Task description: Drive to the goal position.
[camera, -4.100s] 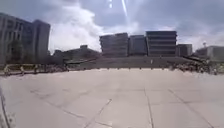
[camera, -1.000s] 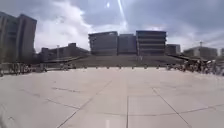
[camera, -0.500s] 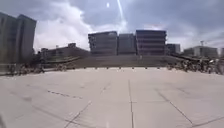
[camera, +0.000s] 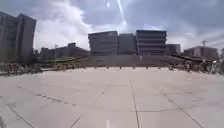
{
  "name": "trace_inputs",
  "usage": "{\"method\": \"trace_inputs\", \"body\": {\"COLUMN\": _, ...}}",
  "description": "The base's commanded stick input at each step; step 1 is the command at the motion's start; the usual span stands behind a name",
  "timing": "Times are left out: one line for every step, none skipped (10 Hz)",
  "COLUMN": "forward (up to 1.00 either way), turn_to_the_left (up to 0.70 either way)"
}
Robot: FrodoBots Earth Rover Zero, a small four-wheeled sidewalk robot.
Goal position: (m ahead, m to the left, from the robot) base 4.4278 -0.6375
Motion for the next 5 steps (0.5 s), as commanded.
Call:
{"method": "trace_inputs", "body": {"forward": 0.7, "turn_to_the_left": 0.0}}
{"method": "trace_inputs", "body": {"forward": 0.7, "turn_to_the_left": 0.0}}
{"method": "trace_inputs", "body": {"forward": 0.7, "turn_to_the_left": 0.0}}
{"method": "trace_inputs", "body": {"forward": 0.7, "turn_to_the_left": 0.0}}
{"method": "trace_inputs", "body": {"forward": 0.7, "turn_to_the_left": 0.0}}
